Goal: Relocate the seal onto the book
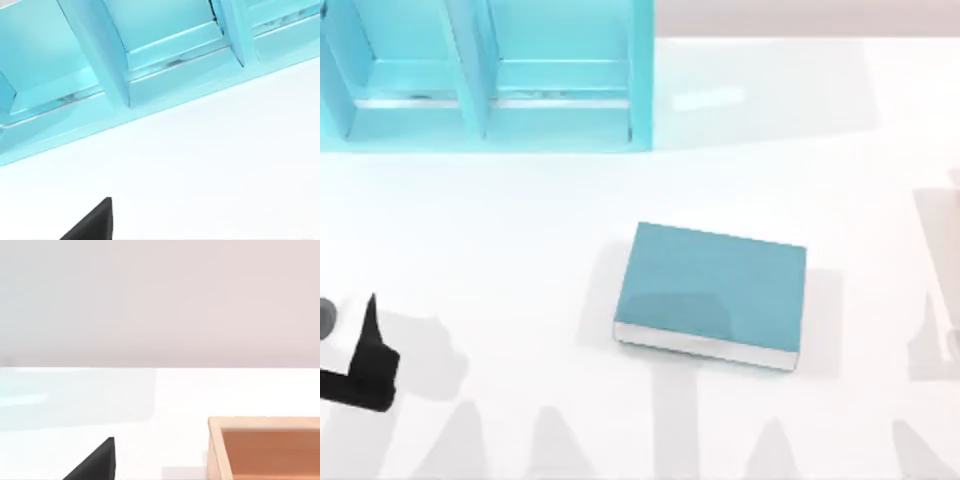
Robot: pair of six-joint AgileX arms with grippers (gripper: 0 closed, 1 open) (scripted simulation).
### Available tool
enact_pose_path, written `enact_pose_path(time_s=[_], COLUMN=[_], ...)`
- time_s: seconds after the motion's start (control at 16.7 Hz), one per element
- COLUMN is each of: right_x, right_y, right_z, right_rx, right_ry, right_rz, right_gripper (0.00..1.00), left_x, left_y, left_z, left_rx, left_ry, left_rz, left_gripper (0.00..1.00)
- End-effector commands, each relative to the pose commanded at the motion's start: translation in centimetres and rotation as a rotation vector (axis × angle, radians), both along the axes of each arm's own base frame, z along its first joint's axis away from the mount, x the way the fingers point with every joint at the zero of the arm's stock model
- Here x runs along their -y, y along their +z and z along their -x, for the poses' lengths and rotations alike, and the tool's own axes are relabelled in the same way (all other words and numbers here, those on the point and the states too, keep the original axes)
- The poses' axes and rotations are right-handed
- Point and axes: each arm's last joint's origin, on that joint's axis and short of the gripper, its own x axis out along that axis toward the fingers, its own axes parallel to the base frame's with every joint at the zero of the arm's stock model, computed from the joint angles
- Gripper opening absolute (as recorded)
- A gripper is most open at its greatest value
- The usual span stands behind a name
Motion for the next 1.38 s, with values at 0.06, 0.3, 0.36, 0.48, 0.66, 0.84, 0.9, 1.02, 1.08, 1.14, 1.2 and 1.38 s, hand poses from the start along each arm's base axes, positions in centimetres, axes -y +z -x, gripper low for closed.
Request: enact_pose_path(time_s=[0.06,0.3,0.36,0.48,0.66,0.84,0.9,1.02,1.08,1.14,1.2,1.38], right_x=[0.0,0.0,0.0,0.0,0.0,0.0,0.1,0.3,0.4,0.6,0.8,1.8], right_y=[0.0,0.0,0.0,0.0,0.0,0.2,0.6,1.9,2.8,3.9,5.0,8.4], right_z=[0.0,0.0,0.0,0.0,0.0,0.0,0.0,-0.1,-0.3,-0.5,-0.9,-3.3], right_rx=[0.0,0.0,0.0,0.0,0.0,-0.008,-0.026,-0.086,-0.129,-0.18,-0.241,-0.471], right_ry=[0.0,0.0,0.0,0.0,0.0,-0.002,-0.007,-0.024,-0.037,-0.05,-0.064,-0.106], right_rz=[0.0,0.0,0.0,0.0,0.0,0.003,0.009,0.028,0.041,0.054,0.068,0.105], right_gripper=[1.0,1.0,1.0,1.0,1.0,1.0,1.0,1.0,1.0,1.0,1.0,1.0], left_x=[-0.4,-1.4,-1.5,-1.6,-1.6,-1.6,-1.6,-1.6,-1.6,-1.6,-1.6,-1.6], left_y=[-0.1,0.0,0.0,0.1,0.1,0.1,0.1,0.1,0.1,0.1,0.1,0.1], left_z=[0.3,1.1,1.2,1.2,1.2,1.2,1.2,1.2,1.2,1.2,1.2,1.2], left_rx=[0.054,0.221,0.245,0.259,0.259,0.259,0.259,0.259,0.259,0.259,0.259,0.259], left_ry=[0.027,0.074,0.077,0.078,0.078,0.078,0.078,0.078,0.078,0.078,0.078,0.078], left_rz=[0.089,0.309,0.334,0.349,0.349,0.349,0.349,0.349,0.349,0.349,0.349,0.349], left_gripper=[1.0,1.0,1.0,1.0,1.0,1.0,1.0,1.0,1.0,1.0,1.0,1.0])
